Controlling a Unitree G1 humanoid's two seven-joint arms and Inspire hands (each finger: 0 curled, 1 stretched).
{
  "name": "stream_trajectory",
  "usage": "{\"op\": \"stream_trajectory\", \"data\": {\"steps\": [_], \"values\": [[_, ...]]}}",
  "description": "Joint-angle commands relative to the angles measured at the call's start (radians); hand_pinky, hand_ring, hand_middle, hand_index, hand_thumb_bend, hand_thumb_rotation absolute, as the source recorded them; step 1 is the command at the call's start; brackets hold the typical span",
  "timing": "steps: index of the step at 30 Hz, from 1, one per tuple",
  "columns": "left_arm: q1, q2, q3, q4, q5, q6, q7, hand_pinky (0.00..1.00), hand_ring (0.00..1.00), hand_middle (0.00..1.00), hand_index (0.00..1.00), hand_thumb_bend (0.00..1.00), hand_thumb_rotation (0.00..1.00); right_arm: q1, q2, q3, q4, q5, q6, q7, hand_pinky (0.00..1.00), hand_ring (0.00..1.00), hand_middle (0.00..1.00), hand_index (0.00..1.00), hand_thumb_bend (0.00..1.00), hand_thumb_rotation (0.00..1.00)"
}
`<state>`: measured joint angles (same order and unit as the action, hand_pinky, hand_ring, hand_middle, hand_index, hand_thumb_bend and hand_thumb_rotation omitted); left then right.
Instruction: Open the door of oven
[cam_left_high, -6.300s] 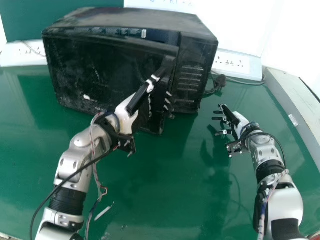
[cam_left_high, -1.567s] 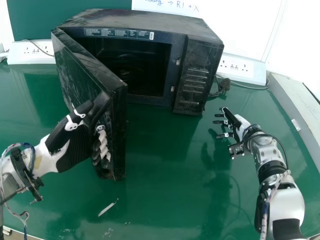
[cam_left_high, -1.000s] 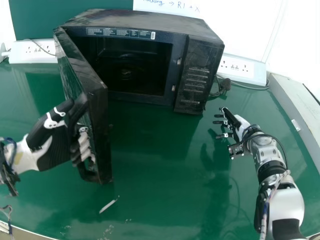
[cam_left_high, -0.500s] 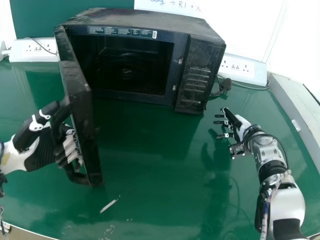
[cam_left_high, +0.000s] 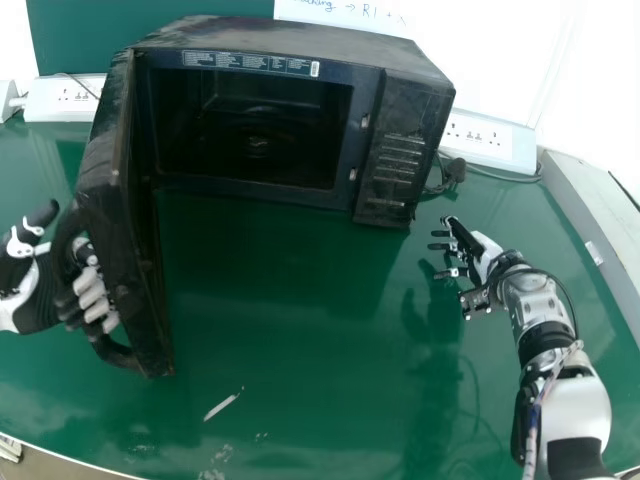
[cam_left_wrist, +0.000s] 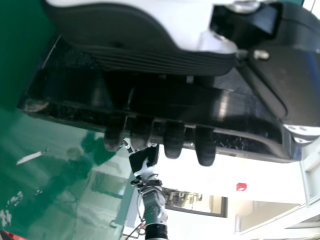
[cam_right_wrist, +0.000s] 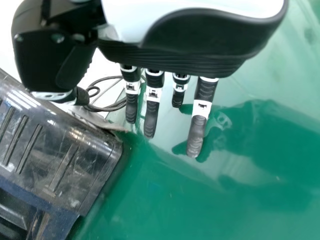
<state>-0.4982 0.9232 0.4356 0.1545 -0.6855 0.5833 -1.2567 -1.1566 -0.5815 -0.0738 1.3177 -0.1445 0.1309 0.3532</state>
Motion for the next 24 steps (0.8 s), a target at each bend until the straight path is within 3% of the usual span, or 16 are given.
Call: {"op": "stream_trajectory", "data": {"steps": [1, 6, 11, 16, 24], "values": [[-0.111, 0.05, 0.095, 0.036, -0.04, -0.058, 0.037, 0.0, 0.03, 0.08, 0.16, 0.82, 0.83, 0.046, 0.008, 0.002, 0.028, -0.004, 0.027, 0.036, 0.66, 0.74, 0.77, 0.85, 0.59, 0.53], [-0.12, 0.078, 0.112, 0.074, -0.008, -0.107, 0.038, 0.0, 0.03, 0.08, 0.15, 0.86, 0.83, 0.047, 0.007, -0.006, 0.028, 0.001, 0.031, 0.031, 0.68, 0.76, 0.78, 0.86, 0.55, 0.54], [-0.142, 0.095, 0.118, 0.137, -0.013, -0.111, 0.019, 0.0, 0.03, 0.08, 0.17, 0.87, 0.81, 0.049, 0.008, -0.007, 0.026, -0.002, 0.032, 0.012, 0.66, 0.74, 0.76, 0.84, 0.56, 0.51], [-0.141, 0.096, 0.147, 0.158, -0.002, -0.127, 0.063, 0.0, 0.02, 0.08, 0.14, 0.92, 0.79, 0.048, 0.006, -0.002, 0.026, -0.006, 0.032, 0.022, 0.64, 0.73, 0.76, 0.84, 0.57, 0.54], [-0.156, 0.122, 0.178, 0.242, 0.055, -0.156, 0.144, 0.0, 0.02, 0.07, 0.12, 0.96, 0.8, 0.048, 0.007, 0.001, 0.026, -0.006, 0.026, 0.026, 0.7, 0.76, 0.79, 0.86, 0.55, 0.54]]}}
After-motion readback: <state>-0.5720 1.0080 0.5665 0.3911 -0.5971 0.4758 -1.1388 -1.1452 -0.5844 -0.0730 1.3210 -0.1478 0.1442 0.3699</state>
